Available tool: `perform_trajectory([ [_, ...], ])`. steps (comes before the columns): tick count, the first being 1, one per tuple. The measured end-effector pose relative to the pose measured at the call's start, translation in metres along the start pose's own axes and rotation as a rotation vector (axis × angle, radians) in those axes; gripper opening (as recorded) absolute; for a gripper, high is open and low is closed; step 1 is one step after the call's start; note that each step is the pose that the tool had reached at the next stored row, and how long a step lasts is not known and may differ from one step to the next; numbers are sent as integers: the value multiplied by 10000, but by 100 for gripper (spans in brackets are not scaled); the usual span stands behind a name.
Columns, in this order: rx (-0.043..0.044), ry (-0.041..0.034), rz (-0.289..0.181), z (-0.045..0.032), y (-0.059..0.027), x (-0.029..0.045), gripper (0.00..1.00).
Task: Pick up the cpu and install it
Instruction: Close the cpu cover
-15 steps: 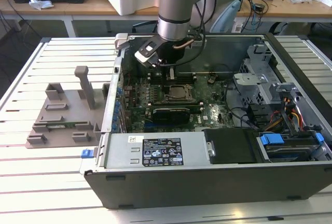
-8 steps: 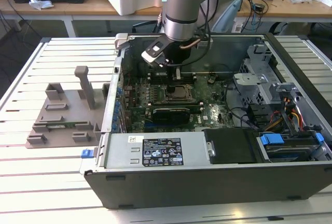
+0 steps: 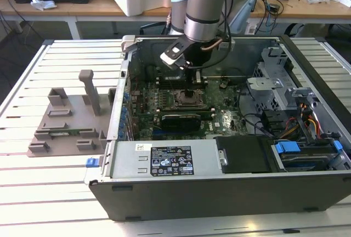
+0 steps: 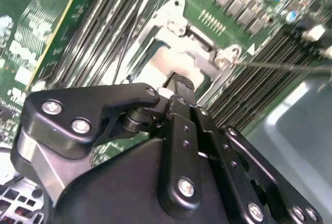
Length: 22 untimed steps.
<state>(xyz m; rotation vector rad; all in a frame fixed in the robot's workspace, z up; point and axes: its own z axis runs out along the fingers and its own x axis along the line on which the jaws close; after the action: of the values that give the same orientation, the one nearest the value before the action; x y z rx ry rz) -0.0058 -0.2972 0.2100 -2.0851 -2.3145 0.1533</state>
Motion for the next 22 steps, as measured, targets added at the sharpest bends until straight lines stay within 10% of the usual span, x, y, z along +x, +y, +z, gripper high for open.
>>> perform_trajectory([
  [13, 3, -4, 0, -617, -25, -41, 11],
  [22, 1, -2, 0, -638, -27, -42, 11],
])
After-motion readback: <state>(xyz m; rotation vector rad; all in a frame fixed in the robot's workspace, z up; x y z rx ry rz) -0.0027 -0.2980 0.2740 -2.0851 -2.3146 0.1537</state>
